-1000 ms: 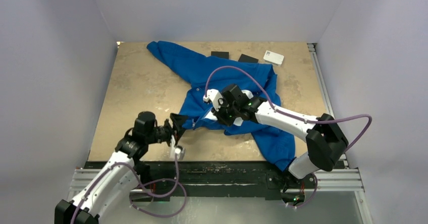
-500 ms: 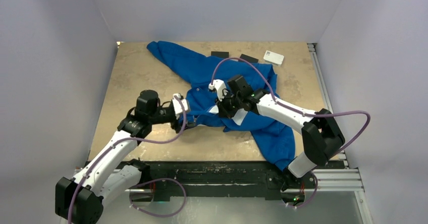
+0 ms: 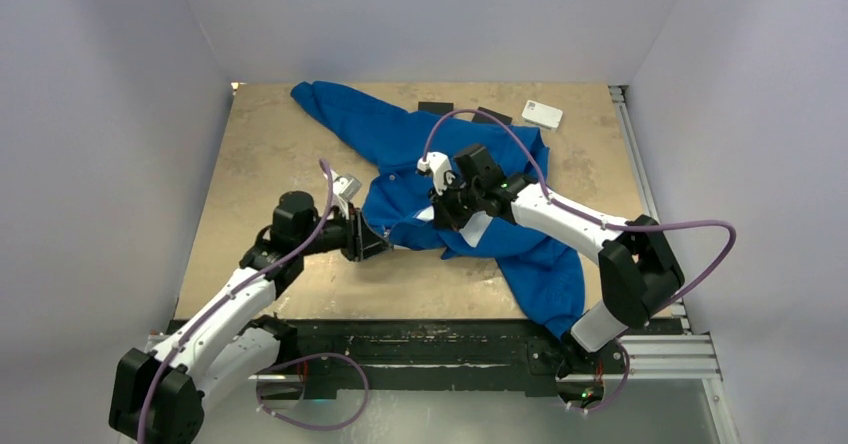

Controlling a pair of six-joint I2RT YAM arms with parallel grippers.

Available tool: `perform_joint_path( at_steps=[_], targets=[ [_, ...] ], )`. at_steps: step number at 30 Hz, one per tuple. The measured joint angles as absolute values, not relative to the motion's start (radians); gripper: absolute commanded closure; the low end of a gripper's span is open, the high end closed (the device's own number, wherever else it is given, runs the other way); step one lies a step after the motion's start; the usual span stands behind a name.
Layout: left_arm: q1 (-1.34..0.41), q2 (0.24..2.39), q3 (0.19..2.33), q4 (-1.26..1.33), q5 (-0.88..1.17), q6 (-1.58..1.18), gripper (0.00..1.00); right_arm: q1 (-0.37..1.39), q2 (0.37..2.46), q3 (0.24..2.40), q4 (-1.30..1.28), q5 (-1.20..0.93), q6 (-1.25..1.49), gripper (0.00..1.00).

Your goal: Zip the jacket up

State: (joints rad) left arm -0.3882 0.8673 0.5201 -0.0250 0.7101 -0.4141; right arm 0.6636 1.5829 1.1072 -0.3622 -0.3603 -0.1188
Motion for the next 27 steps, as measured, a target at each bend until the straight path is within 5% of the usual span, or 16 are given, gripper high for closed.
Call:
perform_joint_path(
  at_steps=[12,27],
  targets=[
    [-0.406,0.927,0.411,-0.106,0.617,-0.651,0.36,0.651,1.581,1.111,-0.36,-0.362,-0.104,0.91],
    [-0.295,0.897,0.464,-0.11,0.43,-0.774,0.34,0.647,1.581,1.113,-0.35,-0.42,-0.067,0.9]
  ],
)
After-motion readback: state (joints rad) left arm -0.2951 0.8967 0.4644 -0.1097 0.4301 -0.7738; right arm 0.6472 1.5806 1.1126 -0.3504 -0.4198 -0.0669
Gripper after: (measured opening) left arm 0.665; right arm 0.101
